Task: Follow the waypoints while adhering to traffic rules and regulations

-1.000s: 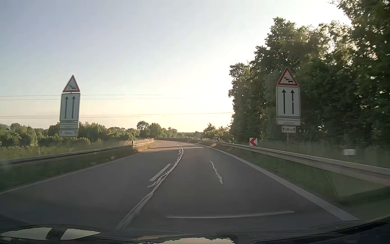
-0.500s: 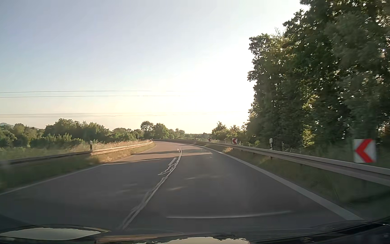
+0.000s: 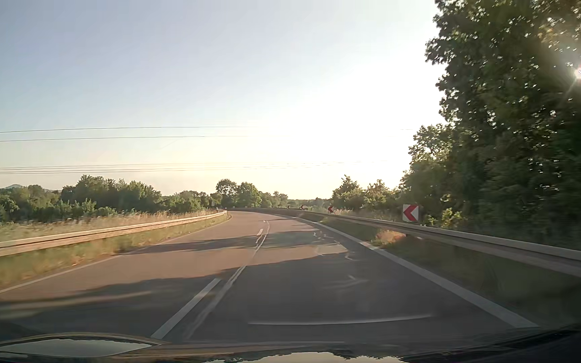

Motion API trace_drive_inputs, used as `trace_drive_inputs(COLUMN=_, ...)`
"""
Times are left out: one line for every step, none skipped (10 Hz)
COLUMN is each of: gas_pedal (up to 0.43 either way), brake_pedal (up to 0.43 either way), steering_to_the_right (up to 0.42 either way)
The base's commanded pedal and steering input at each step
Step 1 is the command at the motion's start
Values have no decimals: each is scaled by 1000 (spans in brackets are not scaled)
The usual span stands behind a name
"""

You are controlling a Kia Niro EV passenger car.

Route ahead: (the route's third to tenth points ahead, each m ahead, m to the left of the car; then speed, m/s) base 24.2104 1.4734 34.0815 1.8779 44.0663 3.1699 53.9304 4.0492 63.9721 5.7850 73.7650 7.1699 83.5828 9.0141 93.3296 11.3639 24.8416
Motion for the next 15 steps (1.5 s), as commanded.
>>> trace_drive_inputs(gas_pedal=67, brake_pedal=0, steering_to_the_right=-19)
trace_drive_inputs(gas_pedal=67, brake_pedal=0, steering_to_the_right=-19)
trace_drive_inputs(gas_pedal=67, brake_pedal=0, steering_to_the_right=-20)
trace_drive_inputs(gas_pedal=67, brake_pedal=0, steering_to_the_right=-20)
trace_drive_inputs(gas_pedal=67, brake_pedal=0, steering_to_the_right=-20)
trace_drive_inputs(gas_pedal=79, brake_pedal=0, steering_to_the_right=-20)
trace_drive_inputs(gas_pedal=79, brake_pedal=0, steering_to_the_right=-20)
trace_drive_inputs(gas_pedal=79, brake_pedal=0, steering_to_the_right=-20)
trace_drive_inputs(gas_pedal=79, brake_pedal=0, steering_to_the_right=-20)
trace_drive_inputs(gas_pedal=87, brake_pedal=0, steering_to_the_right=-20)
trace_drive_inputs(gas_pedal=87, brake_pedal=0, steering_to_the_right=-20)
trace_drive_inputs(gas_pedal=87, brake_pedal=0, steering_to_the_right=-20)
trace_drive_inputs(gas_pedal=98, brake_pedal=0, steering_to_the_right=-17)
trace_drive_inputs(gas_pedal=98, brake_pedal=0, steering_to_the_right=-17)
trace_drive_inputs(gas_pedal=98, brake_pedal=0, steering_to_the_right=-17)
